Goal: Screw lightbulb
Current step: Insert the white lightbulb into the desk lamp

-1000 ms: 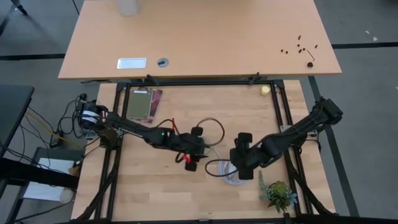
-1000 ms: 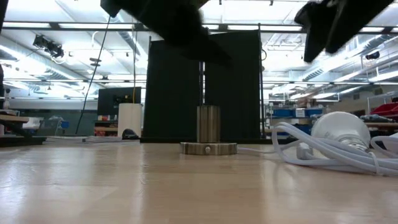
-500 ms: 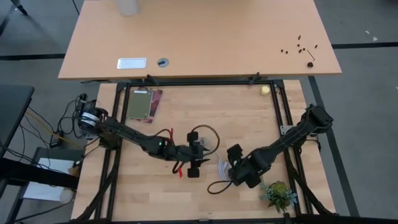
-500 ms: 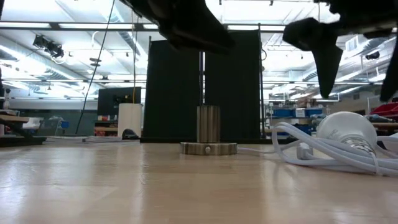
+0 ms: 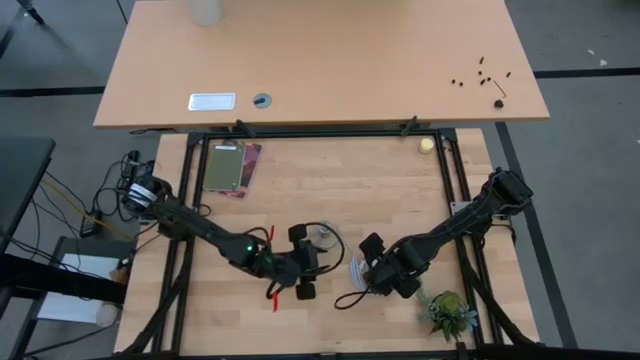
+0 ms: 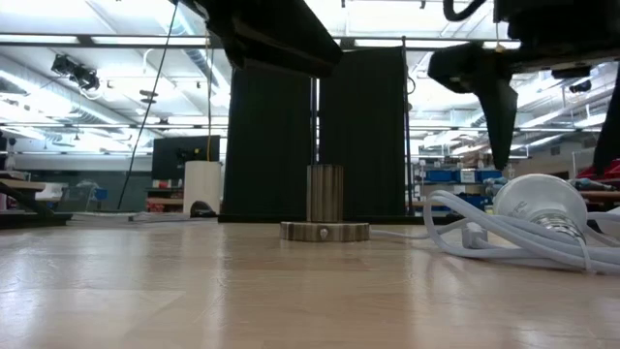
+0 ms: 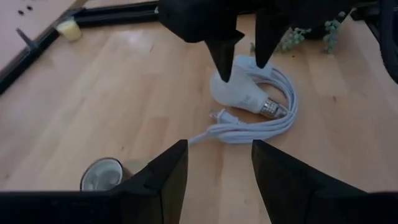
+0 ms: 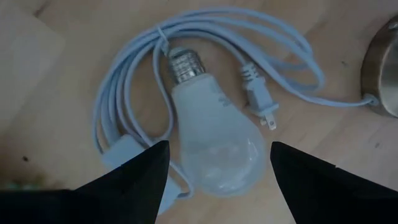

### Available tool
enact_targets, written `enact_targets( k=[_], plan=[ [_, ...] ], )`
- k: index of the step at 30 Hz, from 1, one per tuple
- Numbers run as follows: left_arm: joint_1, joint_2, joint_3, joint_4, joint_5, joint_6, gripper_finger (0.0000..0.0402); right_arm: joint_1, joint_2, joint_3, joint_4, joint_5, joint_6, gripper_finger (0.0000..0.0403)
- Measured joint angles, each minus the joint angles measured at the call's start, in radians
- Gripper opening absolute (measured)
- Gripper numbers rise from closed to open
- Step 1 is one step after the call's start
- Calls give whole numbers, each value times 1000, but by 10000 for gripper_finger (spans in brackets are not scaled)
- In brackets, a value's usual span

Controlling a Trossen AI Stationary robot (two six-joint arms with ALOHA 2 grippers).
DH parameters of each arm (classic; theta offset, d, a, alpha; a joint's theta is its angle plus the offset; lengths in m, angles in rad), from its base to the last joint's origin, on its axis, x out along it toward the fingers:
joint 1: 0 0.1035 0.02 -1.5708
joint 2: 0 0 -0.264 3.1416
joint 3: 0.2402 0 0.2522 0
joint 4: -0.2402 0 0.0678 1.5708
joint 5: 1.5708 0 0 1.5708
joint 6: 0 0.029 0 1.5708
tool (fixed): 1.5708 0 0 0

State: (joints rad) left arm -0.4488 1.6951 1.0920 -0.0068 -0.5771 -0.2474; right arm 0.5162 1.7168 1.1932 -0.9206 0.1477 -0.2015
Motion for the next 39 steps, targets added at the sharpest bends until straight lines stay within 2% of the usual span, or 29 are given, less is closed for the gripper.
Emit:
enact_targets(
  k=[14,27,33,39],
  plan=[
    [-20,0,0,-25,3,-72,182,-49,0,-106,191,-59,-166,288],
    [-22,0,0,-90,6,-73,182,-141,0,-226,295,-112,-221,285],
    [-20,-1,0,-90,5,-73,182,-159,0,-228,278,-112,-207,251],
    [1,-1,0,-90,5,-87,182,-167,0,-148,209,-88,-163,216]
  ],
)
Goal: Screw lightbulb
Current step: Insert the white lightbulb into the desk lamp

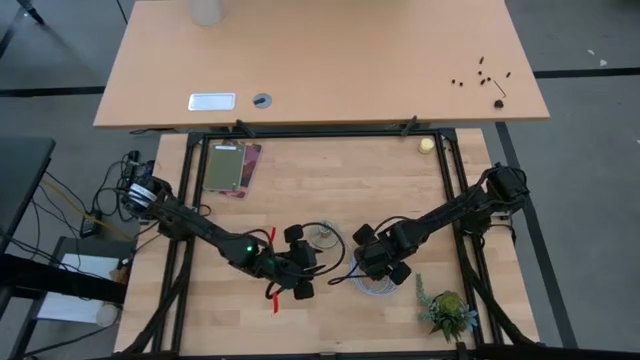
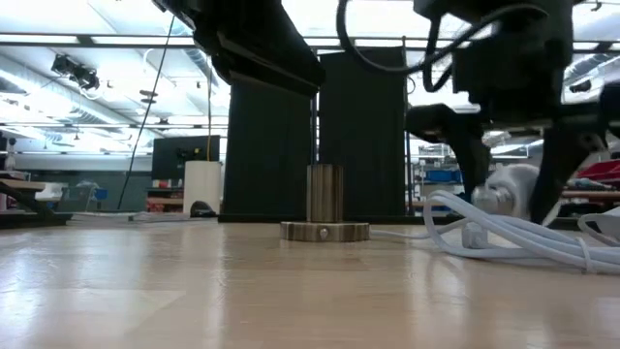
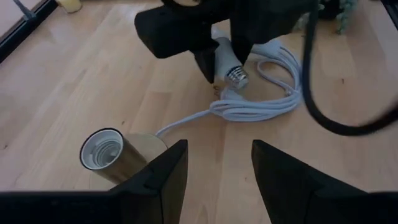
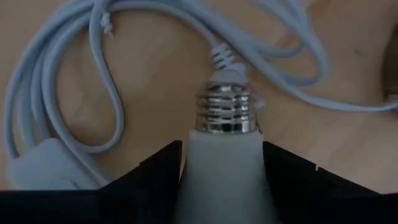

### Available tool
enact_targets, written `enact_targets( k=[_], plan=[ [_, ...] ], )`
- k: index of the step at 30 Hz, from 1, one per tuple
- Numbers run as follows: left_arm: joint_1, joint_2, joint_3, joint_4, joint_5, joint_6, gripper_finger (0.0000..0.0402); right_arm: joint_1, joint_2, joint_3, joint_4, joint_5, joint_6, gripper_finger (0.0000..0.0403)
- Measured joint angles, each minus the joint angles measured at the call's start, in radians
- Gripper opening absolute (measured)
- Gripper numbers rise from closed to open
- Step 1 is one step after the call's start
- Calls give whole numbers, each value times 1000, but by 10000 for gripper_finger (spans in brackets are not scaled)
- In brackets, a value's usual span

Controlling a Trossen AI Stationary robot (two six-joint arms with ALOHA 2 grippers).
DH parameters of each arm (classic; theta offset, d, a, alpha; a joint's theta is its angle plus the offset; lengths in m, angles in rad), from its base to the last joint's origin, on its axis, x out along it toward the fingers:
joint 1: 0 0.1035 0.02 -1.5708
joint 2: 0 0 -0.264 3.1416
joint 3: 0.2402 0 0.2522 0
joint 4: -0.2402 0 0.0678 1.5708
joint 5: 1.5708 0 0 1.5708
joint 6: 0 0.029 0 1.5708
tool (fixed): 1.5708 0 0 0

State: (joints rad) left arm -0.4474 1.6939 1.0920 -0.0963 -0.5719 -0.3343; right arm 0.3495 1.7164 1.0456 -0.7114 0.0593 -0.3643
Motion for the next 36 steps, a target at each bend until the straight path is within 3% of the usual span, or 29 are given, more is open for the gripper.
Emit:
enact_targets(
  k=[14,24,31,36],
  plan=[
    [58,-1,0,57,0,40,182,-53,-2,184,-142,76,65,162],
    [68,-1,0,131,0,155,182,-80,-2,271,-177,180,79,158],
    [68,-1,1,157,-8,474,182,-103,-2,347,-139,2,136,158],
    [69,-1,1,166,-68,649,184,-128,-2,368,-129,-104,175,158]
  ],
)
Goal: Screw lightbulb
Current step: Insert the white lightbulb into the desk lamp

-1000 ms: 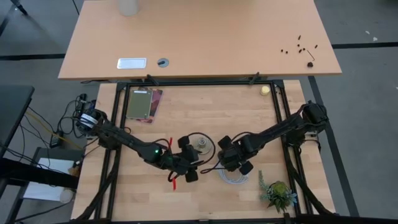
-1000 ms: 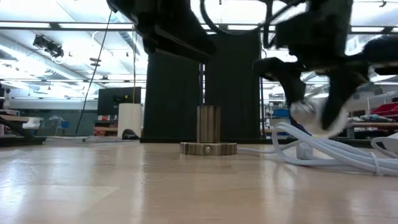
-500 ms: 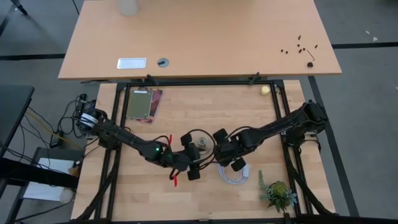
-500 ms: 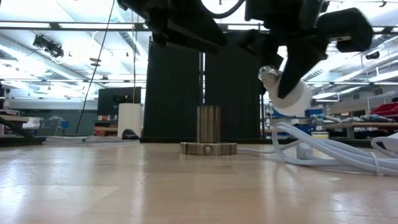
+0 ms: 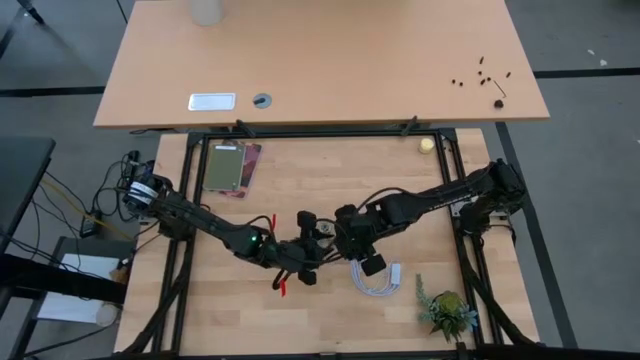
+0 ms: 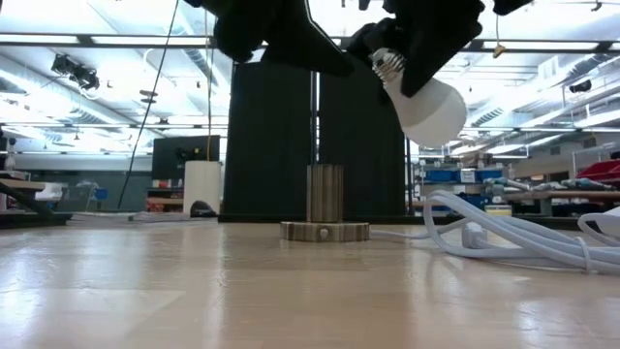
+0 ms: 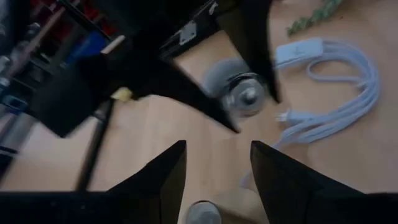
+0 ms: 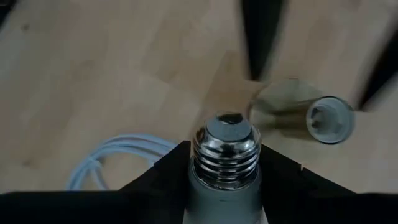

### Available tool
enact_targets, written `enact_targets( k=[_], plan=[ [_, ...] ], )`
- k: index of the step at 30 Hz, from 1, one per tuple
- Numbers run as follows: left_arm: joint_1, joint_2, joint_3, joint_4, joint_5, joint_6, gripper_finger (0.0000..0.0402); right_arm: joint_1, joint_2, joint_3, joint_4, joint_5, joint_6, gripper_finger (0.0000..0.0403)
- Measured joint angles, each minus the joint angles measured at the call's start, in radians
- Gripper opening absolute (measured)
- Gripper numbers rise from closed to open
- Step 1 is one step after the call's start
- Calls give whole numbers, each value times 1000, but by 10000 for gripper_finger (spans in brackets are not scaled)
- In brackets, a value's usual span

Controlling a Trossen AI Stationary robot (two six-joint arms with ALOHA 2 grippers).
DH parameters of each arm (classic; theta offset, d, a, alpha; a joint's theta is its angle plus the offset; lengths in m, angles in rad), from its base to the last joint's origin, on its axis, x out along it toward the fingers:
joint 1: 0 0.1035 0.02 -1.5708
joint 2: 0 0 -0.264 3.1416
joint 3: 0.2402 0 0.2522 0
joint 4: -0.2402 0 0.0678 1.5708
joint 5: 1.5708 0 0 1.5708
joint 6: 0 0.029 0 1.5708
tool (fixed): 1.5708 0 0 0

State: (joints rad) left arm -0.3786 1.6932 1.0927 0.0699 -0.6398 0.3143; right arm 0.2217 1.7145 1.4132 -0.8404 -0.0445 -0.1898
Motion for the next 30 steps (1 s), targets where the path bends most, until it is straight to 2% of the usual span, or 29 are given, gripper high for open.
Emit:
enact_targets(
  k=[5,10,13,19,21,24,30],
  plan=[
    [-9,0,0,43,-58,85,184,-30,-7,1,-22,-71,14,158],
    [-35,0,0,36,-151,96,184,-66,-63,2,-38,-83,34,158],
    [-49,0,0,7,-166,42,182,-84,-91,2,-24,-60,46,158],
    [-82,0,0,-168,-174,-133,182,-155,-99,-18,-5,-48,111,158],
    [-95,0,-16,-178,-178,-177,181,-184,-99,-40,4,-12,140,158],
    [-110,0,-79,-77,-179,-194,181,-238,-98,-85,15,32,194,158],
    [-118,0,-256,273,-179,-161,181,-331,-98,-168,25,46,301,158]
  ],
)
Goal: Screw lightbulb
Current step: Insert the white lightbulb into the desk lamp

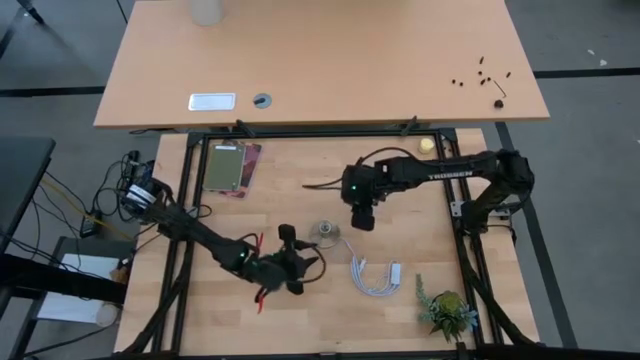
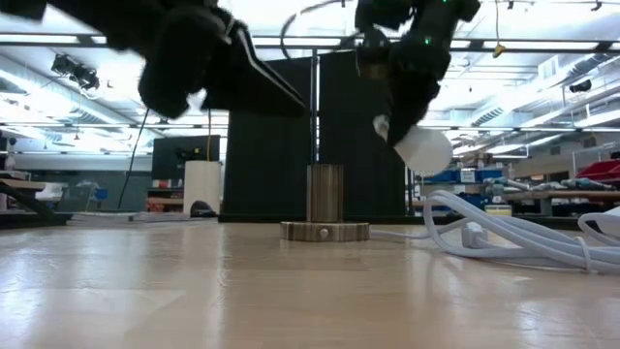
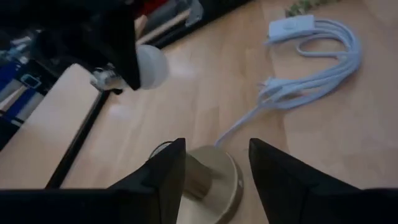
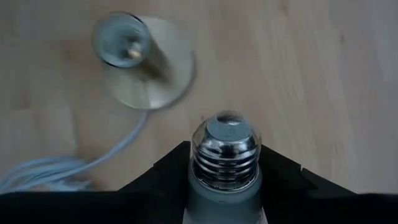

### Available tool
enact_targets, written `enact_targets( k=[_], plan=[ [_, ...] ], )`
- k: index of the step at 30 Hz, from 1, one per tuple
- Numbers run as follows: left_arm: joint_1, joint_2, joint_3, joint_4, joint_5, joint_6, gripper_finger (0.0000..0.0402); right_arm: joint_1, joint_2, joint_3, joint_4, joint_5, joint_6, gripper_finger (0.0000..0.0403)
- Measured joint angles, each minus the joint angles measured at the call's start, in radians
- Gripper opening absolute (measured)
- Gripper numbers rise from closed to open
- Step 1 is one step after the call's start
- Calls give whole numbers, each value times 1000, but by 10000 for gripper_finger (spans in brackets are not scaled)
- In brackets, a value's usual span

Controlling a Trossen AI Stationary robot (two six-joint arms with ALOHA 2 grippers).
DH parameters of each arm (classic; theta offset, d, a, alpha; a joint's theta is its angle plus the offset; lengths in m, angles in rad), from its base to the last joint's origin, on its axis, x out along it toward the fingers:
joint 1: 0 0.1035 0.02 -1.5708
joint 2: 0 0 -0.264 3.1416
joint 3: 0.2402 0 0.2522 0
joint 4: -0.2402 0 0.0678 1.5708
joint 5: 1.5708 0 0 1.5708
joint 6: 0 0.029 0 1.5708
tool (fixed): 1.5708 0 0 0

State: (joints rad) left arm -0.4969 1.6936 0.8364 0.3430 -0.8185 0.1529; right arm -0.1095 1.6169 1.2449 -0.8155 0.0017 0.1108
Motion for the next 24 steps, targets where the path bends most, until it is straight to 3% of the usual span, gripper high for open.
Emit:
enact_targets(
  k=[6,10,18,24],
  plan=[
    [63,0,-128,315,4,100,181,-91,0,-70,60,5,29,158],
    [133,0,-177,459,81,181,181,-135,0,-100,112,-35,28,158],
    [335,0,-188,475,417,152,181,-194,1,-151,118,-90,45,158],
    [463,0,-186,476,567,-8,181,-257,1,-227,188,-108,74,158]
  ],
)
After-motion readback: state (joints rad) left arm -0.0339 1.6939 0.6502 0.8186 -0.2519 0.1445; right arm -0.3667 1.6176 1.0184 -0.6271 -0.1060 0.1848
